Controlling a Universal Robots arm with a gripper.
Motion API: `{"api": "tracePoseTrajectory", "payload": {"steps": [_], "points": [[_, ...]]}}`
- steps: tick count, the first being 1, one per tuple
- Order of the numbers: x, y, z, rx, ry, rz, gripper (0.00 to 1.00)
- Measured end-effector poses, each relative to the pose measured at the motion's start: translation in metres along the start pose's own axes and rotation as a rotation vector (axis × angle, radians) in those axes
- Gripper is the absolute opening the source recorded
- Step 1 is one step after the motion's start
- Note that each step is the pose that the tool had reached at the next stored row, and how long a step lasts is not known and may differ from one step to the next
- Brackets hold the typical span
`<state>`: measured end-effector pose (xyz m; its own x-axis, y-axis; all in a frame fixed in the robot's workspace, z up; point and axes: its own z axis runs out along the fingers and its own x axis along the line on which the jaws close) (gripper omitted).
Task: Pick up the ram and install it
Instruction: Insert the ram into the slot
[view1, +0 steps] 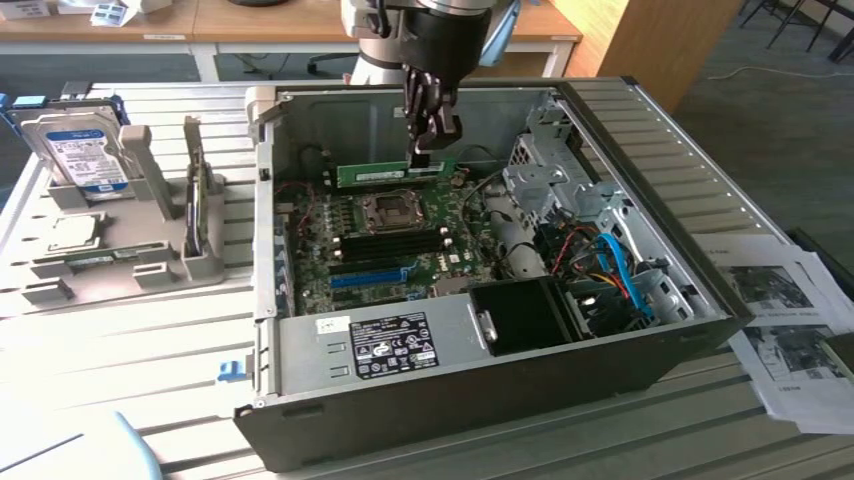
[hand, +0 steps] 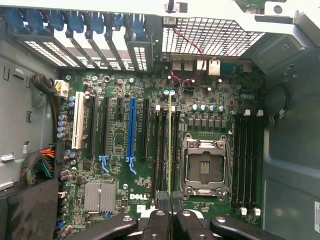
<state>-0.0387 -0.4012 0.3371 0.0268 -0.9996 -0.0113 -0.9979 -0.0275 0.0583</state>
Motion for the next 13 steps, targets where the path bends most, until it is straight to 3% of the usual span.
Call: {"api": "tracePoseTrajectory", "payload": {"steps": [13], "points": [[0.000,-0.0013,0.0220,0.0000,-0.0003,0.000,0.11]]}}
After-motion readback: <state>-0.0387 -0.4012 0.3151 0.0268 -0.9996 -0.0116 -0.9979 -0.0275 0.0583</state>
